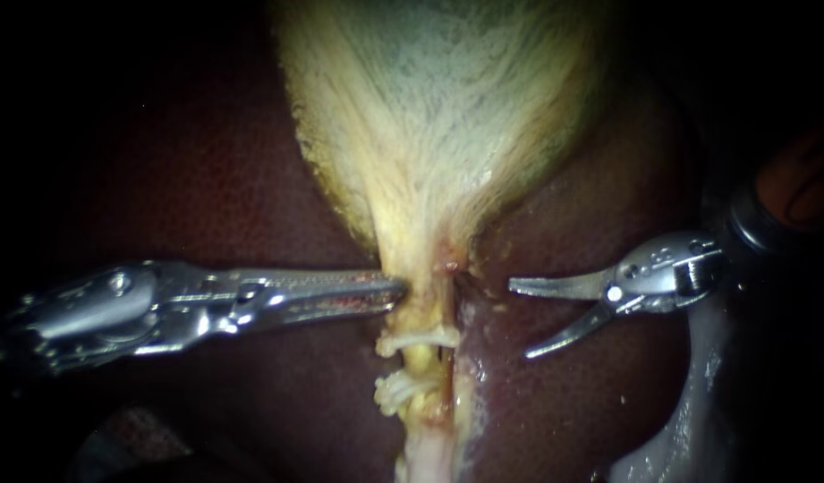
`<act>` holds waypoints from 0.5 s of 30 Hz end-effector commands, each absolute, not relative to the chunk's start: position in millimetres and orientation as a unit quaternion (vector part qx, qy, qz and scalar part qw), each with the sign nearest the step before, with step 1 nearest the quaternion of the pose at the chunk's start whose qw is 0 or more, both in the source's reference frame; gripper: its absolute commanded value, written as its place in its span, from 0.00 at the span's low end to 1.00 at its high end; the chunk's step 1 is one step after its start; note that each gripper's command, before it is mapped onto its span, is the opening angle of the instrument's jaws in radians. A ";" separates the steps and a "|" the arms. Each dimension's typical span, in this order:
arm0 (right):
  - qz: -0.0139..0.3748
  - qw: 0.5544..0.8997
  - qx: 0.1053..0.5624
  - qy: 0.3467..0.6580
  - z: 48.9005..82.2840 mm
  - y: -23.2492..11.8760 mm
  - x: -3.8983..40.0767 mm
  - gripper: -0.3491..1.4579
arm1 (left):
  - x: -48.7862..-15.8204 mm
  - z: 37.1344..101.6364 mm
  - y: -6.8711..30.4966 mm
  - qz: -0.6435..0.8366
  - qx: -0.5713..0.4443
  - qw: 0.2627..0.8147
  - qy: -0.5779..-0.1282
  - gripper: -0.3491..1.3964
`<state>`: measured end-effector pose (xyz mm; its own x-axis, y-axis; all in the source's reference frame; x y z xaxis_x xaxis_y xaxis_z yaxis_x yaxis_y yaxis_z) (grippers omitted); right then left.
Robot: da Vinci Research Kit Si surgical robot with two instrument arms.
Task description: Go to the cutting position left tube
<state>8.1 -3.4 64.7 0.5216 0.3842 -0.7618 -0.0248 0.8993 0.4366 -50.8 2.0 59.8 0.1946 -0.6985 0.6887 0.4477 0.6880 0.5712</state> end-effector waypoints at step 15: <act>0.105 0.827 0.279 0.476 68.9 -11.9 15.3 0.95 | -45.9 58.6 2.6 -0.381 0.117 0.763 -0.508 0.00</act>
<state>16.1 -12.3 69.2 0.5225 0.4452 -0.7272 0.0921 0.8184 0.5672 -45.8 2.6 58.7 0.1952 -0.7009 0.6860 0.4617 0.6828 0.5662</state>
